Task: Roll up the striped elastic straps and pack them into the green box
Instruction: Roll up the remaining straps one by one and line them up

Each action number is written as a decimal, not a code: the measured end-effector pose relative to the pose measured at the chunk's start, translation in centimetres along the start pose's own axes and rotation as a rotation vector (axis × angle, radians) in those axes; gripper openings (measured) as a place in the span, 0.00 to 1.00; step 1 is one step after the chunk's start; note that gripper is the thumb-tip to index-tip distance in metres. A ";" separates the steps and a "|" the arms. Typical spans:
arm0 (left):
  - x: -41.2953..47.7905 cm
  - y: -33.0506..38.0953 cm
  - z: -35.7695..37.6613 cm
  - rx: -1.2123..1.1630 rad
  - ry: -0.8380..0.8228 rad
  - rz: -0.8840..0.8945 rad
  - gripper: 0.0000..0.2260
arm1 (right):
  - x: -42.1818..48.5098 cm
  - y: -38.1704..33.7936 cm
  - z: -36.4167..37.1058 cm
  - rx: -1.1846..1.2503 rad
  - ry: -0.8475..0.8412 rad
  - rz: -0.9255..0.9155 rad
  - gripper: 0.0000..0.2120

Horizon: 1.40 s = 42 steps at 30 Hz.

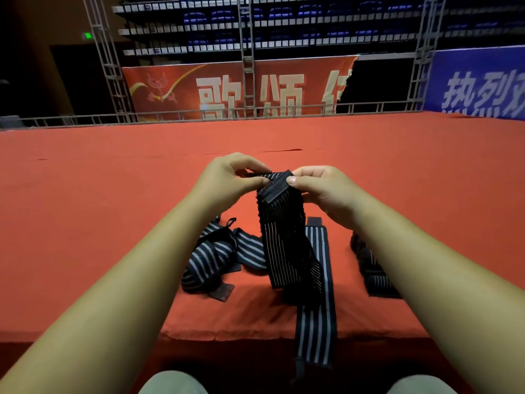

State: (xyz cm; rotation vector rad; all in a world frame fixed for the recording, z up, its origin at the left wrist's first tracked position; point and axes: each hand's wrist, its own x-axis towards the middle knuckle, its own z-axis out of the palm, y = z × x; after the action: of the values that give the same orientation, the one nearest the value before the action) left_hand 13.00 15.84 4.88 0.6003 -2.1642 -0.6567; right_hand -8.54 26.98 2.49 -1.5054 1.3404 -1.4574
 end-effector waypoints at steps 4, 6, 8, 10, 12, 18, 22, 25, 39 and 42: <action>0.0 -0.3 0.4 -0.180 0.020 -0.149 0.04 | -0.1 0.1 0.0 0.006 -0.017 0.000 0.05; 0.2 -0.8 0.3 -0.288 0.114 -0.249 0.06 | -0.2 0.2 0.2 -0.031 -0.039 0.005 0.04; 0.6 -1.5 -0.2 -0.345 0.206 -0.311 0.07 | -0.4 0.3 0.5 -0.087 -0.063 0.024 0.05; 0.8 -1.7 -0.6 -0.308 0.221 -0.312 0.07 | -0.5 0.6 0.6 -0.135 -0.050 0.045 0.06; 1.0 -1.3 -0.7 -0.301 0.213 -0.290 0.06 | -0.5 0.7 0.7 -0.171 0.021 0.042 0.04; 2.3 1.1 -1.3 -0.355 0.134 -0.211 0.07 | 0.2 -1.3 0.6 -0.067 0.250 -0.065 0.05; 3.3 3.1 -2.0 -0.333 0.094 -0.146 0.08 | 0.6 -3.5 0.2 -0.045 0.292 -0.083 0.06; 3.9 4.3 -2.5 -0.332 0.084 -0.123 0.06 | 1.1 -4.6 -0.2 -0.020 0.345 -0.091 0.05; 3.7 6.6 -3.0 -0.422 0.022 -0.074 0.09 | 1.2 -5.9 0.0 -0.005 0.451 -0.126 0.06; 3.2 6.4 -2.6 -0.466 0.051 -0.086 0.11 | 1.2 -6.0 0.1 -0.017 0.478 -0.151 0.06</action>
State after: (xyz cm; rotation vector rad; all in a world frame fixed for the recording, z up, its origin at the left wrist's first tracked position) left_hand 11.92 18.04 12.05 0.4524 -1.8540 -1.1362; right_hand -7.24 27.51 8.46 -1.3398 1.5339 -1.9970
